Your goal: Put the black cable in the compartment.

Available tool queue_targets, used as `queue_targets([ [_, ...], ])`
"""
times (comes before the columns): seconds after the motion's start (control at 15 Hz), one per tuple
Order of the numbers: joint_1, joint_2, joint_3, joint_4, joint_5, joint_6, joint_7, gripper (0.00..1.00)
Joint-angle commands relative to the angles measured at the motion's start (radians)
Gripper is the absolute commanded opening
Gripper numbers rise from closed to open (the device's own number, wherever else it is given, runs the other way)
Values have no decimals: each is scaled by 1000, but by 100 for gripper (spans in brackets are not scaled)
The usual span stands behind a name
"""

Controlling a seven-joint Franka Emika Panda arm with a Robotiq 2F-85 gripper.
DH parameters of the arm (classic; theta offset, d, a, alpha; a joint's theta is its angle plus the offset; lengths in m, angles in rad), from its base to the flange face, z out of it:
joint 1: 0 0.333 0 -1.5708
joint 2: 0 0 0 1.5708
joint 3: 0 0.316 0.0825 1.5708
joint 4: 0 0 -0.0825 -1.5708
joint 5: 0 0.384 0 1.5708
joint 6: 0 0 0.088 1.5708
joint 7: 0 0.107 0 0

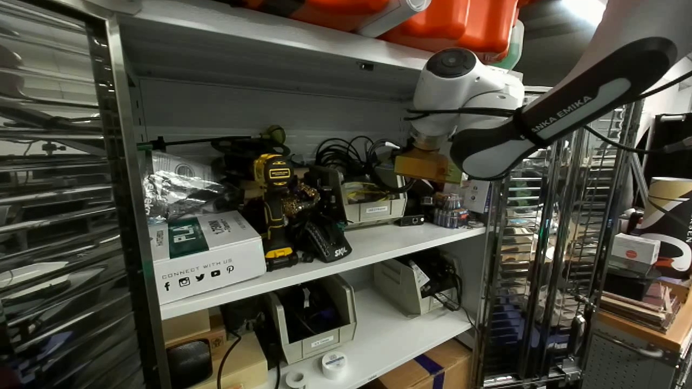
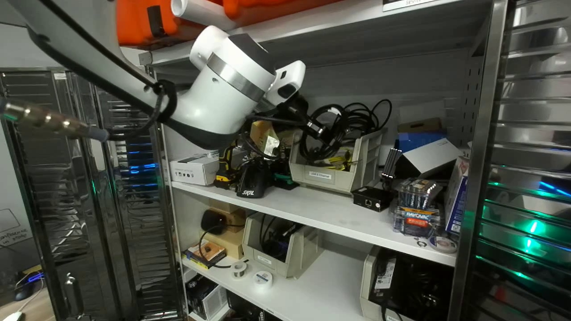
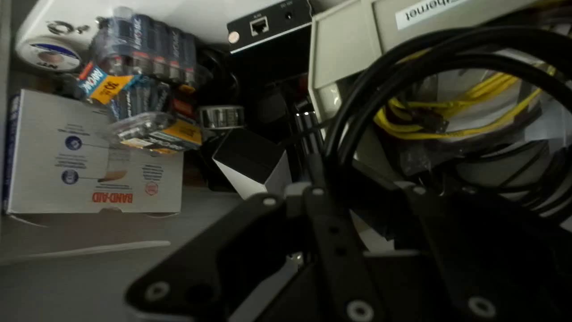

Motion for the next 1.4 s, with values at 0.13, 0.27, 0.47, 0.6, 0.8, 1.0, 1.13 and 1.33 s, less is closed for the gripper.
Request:
queue_targets([
  [0.13, 26, 180, -6, 233, -104, -11, 113, 4],
  [0.27, 31, 254, -2, 308, -96, -21, 105, 4],
  [0.47, 46, 353, -6, 427, -96, -23, 113, 4],
  [0.6, 52, 404, -7, 497, -86, -26, 109, 4],
  [0.8, 53, 441, -4, 555, -77, -40, 80, 4],
  [1.0, 60, 402, -12, 519, -105, -64, 62, 47],
  [1.13, 49, 342, 4, 448, -80, -70, 21, 62],
  [1.33, 49, 251, 7, 352, -84, -61, 5, 85],
])
